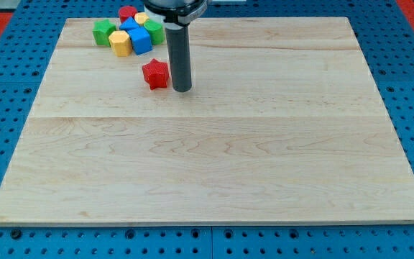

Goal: Move the red star to the top of the green star

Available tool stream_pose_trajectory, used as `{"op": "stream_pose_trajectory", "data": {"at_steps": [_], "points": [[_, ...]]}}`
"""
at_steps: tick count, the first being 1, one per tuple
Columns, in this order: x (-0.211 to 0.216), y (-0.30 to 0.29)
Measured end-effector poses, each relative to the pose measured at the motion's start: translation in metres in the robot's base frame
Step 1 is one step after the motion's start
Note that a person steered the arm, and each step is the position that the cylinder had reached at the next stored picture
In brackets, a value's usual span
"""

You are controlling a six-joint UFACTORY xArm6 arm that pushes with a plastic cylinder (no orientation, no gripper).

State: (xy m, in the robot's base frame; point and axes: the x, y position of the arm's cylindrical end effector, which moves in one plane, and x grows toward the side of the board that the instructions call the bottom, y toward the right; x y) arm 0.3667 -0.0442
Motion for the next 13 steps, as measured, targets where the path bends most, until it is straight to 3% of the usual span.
{"op": "stream_pose_trajectory", "data": {"at_steps": [3, 6, 8, 11, 13], "points": [[-0.016, -0.105], [-0.035, -0.128], [-0.039, -0.1], [-0.067, -0.183], [-0.083, -0.205]]}}
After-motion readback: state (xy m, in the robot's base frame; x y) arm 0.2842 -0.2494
